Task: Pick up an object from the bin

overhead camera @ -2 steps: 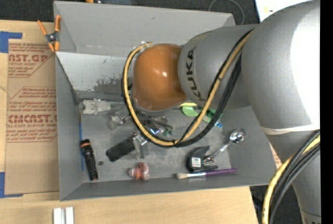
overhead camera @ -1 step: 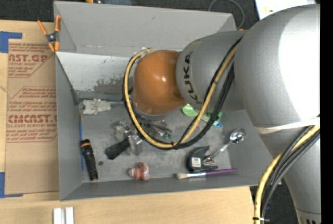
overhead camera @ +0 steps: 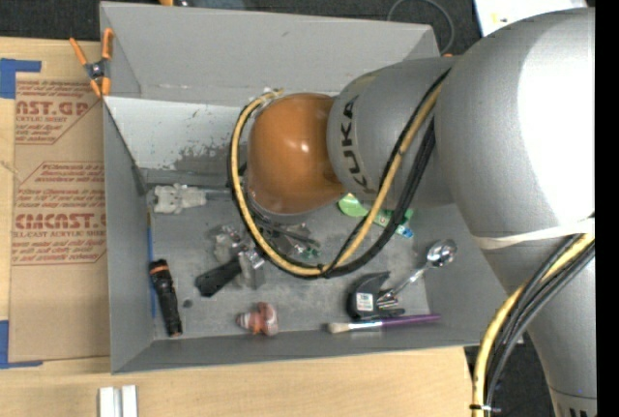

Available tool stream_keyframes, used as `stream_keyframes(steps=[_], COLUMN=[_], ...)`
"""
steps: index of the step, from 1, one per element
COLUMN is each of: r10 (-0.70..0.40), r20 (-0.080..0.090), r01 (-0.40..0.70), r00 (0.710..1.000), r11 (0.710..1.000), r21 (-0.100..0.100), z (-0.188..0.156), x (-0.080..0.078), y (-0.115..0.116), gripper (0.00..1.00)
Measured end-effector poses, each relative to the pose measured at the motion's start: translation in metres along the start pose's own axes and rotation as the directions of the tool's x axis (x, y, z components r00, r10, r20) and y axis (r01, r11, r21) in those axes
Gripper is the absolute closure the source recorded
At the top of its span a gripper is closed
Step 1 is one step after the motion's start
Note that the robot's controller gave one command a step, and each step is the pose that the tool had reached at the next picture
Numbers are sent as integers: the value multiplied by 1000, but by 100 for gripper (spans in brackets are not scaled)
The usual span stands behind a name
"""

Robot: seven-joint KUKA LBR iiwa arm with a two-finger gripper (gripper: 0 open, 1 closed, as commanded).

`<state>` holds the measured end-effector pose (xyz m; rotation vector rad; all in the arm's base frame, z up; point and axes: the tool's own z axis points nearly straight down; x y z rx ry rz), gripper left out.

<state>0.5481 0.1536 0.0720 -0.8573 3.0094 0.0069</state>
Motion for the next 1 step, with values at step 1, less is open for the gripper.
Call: stream_keyframes(steps=[1], r10=[0], r20=[-3], r01=[0], r00=[1000], r11=[1000], r21=[-1], z=[-17], x=[1], y=[1], gripper=[100])
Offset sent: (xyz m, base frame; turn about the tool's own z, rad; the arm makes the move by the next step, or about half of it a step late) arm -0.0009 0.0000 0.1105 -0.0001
